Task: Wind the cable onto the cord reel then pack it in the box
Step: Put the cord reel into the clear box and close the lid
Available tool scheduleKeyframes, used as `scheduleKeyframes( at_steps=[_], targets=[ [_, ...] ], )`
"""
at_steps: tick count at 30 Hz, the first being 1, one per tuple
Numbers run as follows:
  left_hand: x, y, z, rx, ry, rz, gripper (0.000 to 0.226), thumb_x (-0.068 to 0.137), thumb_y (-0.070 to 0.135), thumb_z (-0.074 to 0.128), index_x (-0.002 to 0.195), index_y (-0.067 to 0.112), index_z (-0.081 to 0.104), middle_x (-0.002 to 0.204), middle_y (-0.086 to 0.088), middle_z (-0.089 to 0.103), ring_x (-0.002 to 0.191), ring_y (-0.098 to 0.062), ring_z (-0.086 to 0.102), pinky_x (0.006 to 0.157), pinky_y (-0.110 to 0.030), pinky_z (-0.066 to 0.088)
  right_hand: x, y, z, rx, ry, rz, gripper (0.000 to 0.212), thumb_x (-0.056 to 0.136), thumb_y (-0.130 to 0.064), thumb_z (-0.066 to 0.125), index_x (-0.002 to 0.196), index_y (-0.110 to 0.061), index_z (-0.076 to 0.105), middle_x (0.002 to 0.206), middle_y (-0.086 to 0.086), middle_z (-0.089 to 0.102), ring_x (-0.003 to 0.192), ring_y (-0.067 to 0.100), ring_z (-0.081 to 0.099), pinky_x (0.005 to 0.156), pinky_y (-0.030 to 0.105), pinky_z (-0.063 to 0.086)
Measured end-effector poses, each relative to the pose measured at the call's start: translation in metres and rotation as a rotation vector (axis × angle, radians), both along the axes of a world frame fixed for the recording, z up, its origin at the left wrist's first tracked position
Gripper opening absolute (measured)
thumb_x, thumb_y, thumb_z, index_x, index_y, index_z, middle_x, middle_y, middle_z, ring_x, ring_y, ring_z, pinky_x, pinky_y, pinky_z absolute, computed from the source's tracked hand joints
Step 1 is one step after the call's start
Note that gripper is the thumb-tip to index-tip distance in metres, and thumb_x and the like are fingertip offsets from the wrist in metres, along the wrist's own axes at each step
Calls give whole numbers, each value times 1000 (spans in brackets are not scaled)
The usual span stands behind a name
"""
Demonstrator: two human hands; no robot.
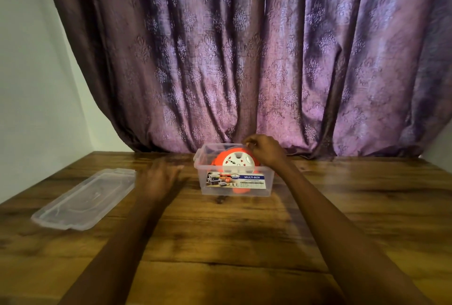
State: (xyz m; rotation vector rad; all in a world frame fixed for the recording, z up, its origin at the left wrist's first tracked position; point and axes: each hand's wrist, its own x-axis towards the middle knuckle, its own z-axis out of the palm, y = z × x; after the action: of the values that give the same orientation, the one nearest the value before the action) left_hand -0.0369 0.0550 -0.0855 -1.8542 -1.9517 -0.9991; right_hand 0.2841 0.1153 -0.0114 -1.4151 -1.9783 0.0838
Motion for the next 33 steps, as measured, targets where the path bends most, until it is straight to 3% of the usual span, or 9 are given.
scheduleKeyframes(
  at_steps=[2,5,9,14,19,22,25,29,33],
  targets=[
    [-32,-5,0,-154,96,282,58,86,57,52,125,13,52,130,-15,56,117,-39,52,100,-55,41,-14,-11,-2,76,-60,100,22,93,-25,58,109,-27,74,106,-3,76,93,14,69,81,32,54],
    [-78,-16,-15,-363,77,386,48,95,47,45,128,12,50,135,-18,51,121,-41,48,108,-62,30,-39,-20,-3,182,-119,229,21,94,-26,59,108,-27,75,106,-6,75,95,12,67,74,24,45],
    [-94,-30,-17,-237,48,290,35,96,48,46,109,18,60,106,-6,66,90,-24,60,86,-45,50,-64,-19,-1,175,-127,269,22,94,-26,58,108,-25,75,107,-5,75,97,16,68,80,30,51],
    [-82,-32,-15,-137,65,292,36,94,48,50,110,15,52,98,-7,67,81,-28,64,67,-37,47,-73,-18,-3,146,-106,226,24,93,-24,56,108,-27,75,107,-5,75,97,19,69,81,37,55],
    [-61,-22,7,55,92,30,41,85,16,68,121,7,51,102,-19,68,83,-41,68,66,-48,55,-54,-15,-3,192,-73,144,36,95,-15,55,127,-27,66,129,-1,66,112,22,64,86,31,48],
    [-40,-8,32,155,94,-144,33,97,19,58,129,14,53,114,-12,70,94,-34,69,74,-42,56,-41,-17,-2,254,-118,140,58,95,-19,58,150,-29,41,148,1,49,122,28,57,95,43,50],
    [-11,-1,50,298,200,-399,30,99,24,52,127,15,56,118,-7,69,103,-23,68,80,-32,53,-31,-19,-2,348,-193,138,69,96,-32,60,156,-35,26,162,-4,29,134,24,48,97,46,49],
    [28,0,66,381,393,-607,22,99,26,47,115,13,54,121,-8,69,103,-25,67,86,-34,53,-17,-23,-1,429,-195,45,68,93,-30,64,153,-35,34,165,-3,22,144,24,37,104,46,42],
    [59,2,63,453,417,-665,25,98,26,47,108,9,63,120,-8,69,106,-26,68,98,-37,49,3,-27,1,545,-179,70,49,85,-12,57,133,-25,63,154,3,44,140,29,42,111,47,39]
  ],
)
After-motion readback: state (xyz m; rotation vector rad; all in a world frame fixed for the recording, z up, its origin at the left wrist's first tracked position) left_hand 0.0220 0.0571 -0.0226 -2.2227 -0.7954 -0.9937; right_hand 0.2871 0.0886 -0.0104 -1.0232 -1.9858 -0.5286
